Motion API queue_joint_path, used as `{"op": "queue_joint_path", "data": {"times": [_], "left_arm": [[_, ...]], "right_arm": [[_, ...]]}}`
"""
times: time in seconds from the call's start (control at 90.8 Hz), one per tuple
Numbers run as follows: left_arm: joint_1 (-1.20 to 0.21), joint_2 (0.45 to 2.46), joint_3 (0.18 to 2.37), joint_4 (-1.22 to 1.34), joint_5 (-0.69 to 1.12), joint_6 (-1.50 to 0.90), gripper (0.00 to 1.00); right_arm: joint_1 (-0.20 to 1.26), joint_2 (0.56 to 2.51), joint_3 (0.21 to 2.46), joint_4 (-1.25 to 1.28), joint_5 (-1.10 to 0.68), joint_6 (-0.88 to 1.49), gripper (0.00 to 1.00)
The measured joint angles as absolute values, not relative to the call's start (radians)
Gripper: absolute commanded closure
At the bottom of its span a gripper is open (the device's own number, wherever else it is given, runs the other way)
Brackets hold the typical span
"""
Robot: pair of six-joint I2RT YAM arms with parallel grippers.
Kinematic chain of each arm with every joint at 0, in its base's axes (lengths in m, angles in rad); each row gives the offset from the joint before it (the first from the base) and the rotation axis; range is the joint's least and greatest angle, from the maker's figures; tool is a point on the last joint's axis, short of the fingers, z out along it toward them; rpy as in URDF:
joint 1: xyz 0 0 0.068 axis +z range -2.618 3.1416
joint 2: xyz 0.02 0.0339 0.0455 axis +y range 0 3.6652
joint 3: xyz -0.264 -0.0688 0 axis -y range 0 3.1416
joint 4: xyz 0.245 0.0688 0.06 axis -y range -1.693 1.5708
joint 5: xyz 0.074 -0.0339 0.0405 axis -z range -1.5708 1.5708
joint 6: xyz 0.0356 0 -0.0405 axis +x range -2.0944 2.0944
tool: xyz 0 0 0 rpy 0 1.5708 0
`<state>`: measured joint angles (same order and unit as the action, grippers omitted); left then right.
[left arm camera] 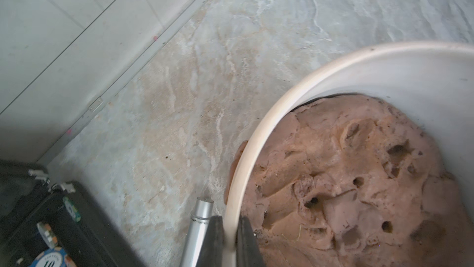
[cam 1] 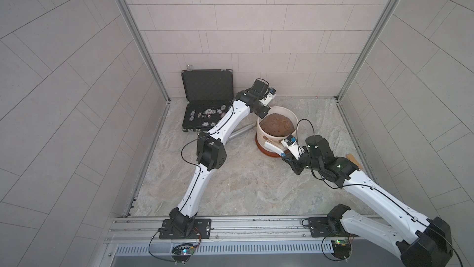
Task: Scrub the dried mud off the ceramic pot
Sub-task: Rotate the pot on the tray.
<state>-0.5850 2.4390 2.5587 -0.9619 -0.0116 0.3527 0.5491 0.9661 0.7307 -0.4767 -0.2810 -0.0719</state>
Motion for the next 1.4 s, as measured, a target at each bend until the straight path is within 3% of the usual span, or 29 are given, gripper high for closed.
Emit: {"op": "queue_joint_path", "data": {"times": [0.088, 0.275, 0.363, 0.418, 0.495, 0.528, 0.804, 0.892, 1.123, 1.398], "left_arm": [[-0.6, 2.44, 2.56, -0.962, 0.009, 0.398, 0.97], [-0.617, 2.44, 2.561, -0.966, 0.037, 0.433, 0.76], [-0.62, 2.44, 2.561, -0.975, 0.046, 0.438, 0.72], [-0.623, 2.44, 2.561, -0.981, 0.053, 0.425, 0.49], [-0.63, 2.438, 2.561, -1.004, 0.064, 0.41, 0.09], [-0.634, 2.434, 2.561, -1.016, 0.067, 0.397, 0.01], [-0.646, 2.292, 2.561, -1.124, 0.009, 0.207, 0.0], [-0.646, 2.215, 2.552, -1.166, -0.056, 0.095, 0.12], [-0.647, 1.984, 2.275, -1.219, -0.102, -0.203, 0.2], [-0.693, 2.047, 2.162, -1.232, -0.114, -0.34, 0.23]], "right_arm": [[0.55, 0.971, 0.728, -0.462, -0.298, -0.079, 1.0], [0.55, 0.947, 0.722, -0.445, -0.342, -0.074, 1.0], [0.55, 0.929, 0.722, -0.443, -0.36, -0.052, 1.0], [0.55, 0.92, 0.722, -0.441, -0.364, -0.028, 1.0], [0.55, 0.913, 0.717, -0.43, -0.364, 0.025, 1.0], [0.55, 0.911, 0.709, -0.42, -0.369, 0.052, 1.0], [0.564, 0.87, 0.618, -0.393, -0.389, 0.226, 1.0], [0.566, 0.809, 0.618, -0.392, -0.389, 0.251, 1.0], [0.566, 0.687, 0.646, -0.554, -0.355, 0.378, 1.0], [0.568, 0.596, 0.635, -0.681, -0.353, 0.59, 1.0]]}}
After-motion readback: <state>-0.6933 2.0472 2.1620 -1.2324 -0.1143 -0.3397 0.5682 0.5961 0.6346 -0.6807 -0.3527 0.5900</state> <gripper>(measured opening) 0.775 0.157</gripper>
